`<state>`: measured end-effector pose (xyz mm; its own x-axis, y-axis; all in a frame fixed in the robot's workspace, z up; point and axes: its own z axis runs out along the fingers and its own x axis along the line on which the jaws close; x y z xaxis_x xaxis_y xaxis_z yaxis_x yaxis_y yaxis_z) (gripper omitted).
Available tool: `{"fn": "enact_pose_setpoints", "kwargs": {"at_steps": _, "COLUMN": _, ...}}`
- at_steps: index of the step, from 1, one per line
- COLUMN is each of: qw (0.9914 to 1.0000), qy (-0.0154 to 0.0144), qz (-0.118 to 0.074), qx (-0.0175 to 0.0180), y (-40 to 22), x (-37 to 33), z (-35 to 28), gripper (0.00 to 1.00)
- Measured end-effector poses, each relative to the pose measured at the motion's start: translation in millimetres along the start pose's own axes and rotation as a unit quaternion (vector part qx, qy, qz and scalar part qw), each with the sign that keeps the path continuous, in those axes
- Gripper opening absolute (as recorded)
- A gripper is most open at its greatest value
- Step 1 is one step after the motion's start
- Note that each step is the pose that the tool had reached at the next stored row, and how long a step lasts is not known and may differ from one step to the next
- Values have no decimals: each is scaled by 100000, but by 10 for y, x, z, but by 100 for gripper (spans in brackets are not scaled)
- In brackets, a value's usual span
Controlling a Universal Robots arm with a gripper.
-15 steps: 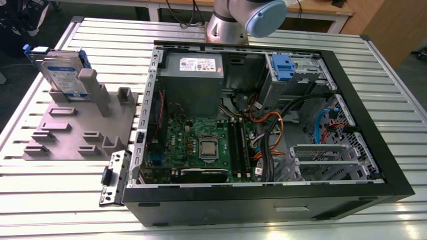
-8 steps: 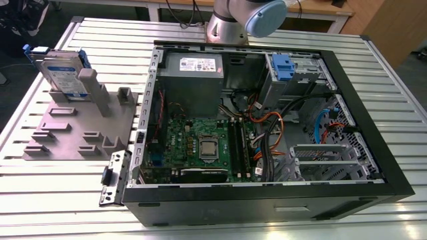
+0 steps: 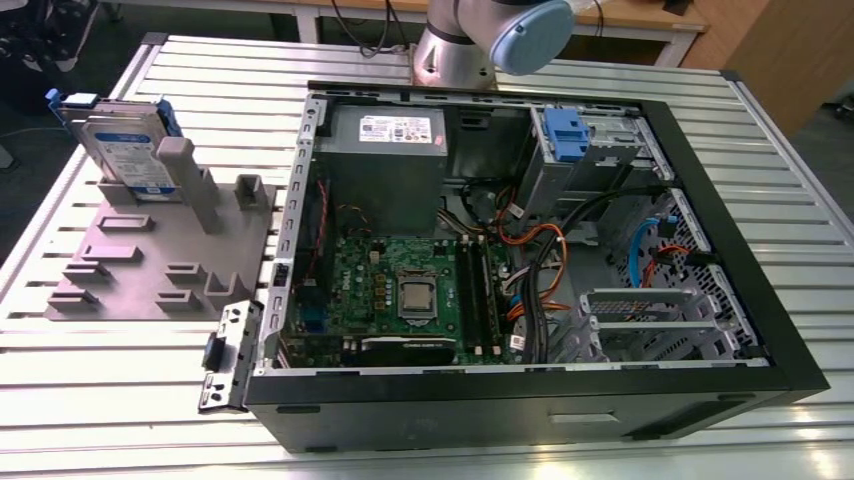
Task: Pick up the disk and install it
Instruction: 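Pick up the disk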
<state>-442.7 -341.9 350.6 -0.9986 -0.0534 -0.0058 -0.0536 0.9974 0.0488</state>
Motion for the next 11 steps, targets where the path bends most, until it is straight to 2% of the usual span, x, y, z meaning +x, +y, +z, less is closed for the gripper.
{"fn": "enact_pose_setpoints", "kwargs": {"at_steps": 11, "qw": 99939, "qy": 171, "qz": -3496, "qx": -21, "y": 0, "x": 0, "z": 0, "gripper": 11}}
